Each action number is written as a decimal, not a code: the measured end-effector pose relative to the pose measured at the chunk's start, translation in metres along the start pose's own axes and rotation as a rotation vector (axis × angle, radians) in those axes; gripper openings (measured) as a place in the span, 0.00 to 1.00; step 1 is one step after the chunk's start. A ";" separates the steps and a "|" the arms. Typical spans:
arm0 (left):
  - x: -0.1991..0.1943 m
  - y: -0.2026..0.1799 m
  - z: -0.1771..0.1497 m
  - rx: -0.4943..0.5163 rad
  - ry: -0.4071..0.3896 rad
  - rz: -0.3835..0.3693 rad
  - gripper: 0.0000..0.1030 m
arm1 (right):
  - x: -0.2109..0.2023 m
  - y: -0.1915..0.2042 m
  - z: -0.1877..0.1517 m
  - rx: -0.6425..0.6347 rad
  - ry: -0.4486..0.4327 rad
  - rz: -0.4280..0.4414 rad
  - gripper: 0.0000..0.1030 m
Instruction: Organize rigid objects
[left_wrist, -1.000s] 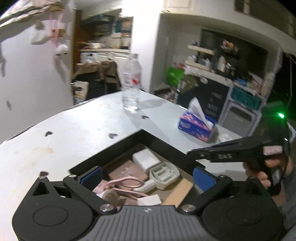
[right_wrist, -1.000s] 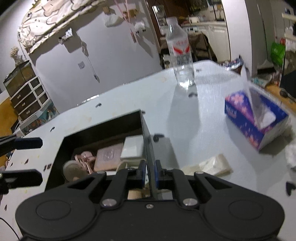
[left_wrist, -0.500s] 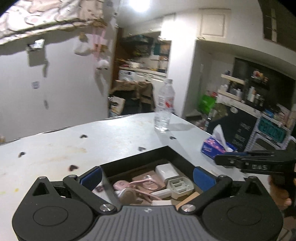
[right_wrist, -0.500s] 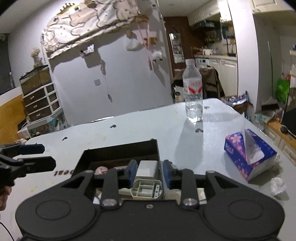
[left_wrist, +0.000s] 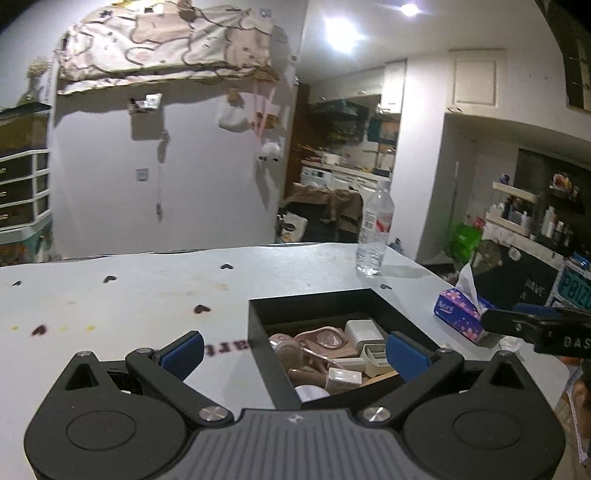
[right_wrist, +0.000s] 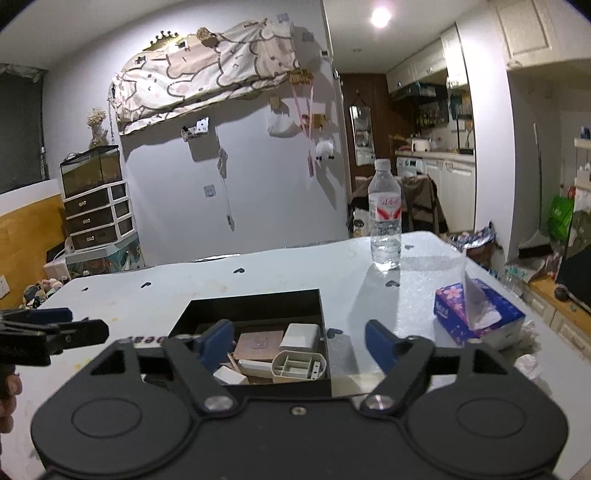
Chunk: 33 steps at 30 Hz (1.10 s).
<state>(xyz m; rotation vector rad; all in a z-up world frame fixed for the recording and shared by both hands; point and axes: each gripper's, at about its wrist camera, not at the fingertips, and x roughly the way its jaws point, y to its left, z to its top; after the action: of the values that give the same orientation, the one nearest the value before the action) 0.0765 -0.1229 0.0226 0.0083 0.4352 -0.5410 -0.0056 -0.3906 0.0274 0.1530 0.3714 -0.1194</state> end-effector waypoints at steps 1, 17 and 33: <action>-0.004 -0.001 -0.003 -0.003 -0.008 0.012 1.00 | -0.003 0.001 -0.002 -0.010 -0.006 0.000 0.86; -0.057 -0.006 -0.042 -0.033 -0.073 0.112 1.00 | -0.047 0.017 -0.038 -0.057 -0.088 -0.030 1.00; -0.073 -0.010 -0.056 -0.029 -0.093 0.142 1.00 | -0.057 0.021 -0.053 -0.074 -0.079 -0.009 1.00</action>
<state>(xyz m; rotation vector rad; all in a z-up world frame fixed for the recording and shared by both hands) -0.0066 -0.0886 0.0020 -0.0136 0.3488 -0.3933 -0.0740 -0.3561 0.0022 0.0735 0.2977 -0.1200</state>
